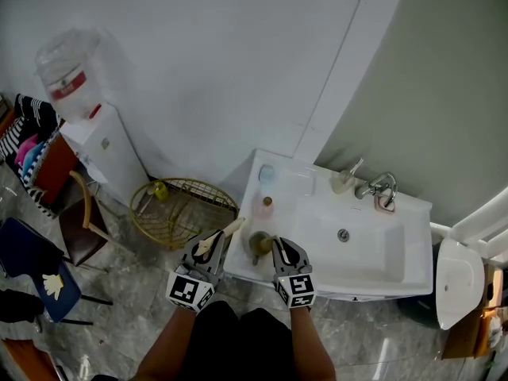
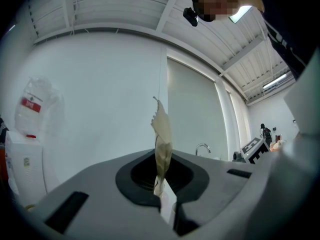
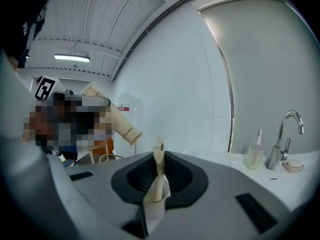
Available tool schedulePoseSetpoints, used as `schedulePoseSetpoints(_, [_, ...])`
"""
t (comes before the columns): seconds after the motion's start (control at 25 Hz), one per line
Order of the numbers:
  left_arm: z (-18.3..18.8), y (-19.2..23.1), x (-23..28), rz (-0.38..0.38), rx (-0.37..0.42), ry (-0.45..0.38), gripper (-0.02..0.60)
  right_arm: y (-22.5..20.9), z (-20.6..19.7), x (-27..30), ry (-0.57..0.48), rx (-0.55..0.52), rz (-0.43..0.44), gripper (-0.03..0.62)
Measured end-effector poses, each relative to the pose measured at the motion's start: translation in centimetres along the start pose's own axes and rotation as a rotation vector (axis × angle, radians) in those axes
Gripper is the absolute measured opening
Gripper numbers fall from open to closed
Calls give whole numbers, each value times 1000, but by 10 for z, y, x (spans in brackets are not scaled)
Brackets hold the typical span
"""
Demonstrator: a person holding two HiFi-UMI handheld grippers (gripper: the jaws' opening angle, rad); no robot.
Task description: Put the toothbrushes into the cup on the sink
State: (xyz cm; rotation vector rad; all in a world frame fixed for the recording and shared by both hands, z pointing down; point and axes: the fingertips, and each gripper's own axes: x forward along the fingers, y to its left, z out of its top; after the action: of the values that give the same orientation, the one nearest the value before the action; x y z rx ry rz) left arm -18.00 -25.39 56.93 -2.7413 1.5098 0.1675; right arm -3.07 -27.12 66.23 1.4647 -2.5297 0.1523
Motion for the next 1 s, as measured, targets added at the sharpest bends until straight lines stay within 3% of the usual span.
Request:
schedulePoseSetpoints(0.56, [-5, 3, -2, 10, -16, 7, 29, 6, -7, 5, 28, -41, 33, 58])
schedulePoseSetpoints(0.76, [-4, 2, 0, 11, -19, 3, 29, 5, -5, 3, -3, -19, 49, 218])
schedulePoseSetpoints(1.0, [5, 0, 1, 12, -24, -8, 29, -3, 12, -8, -69, 37, 44, 285])
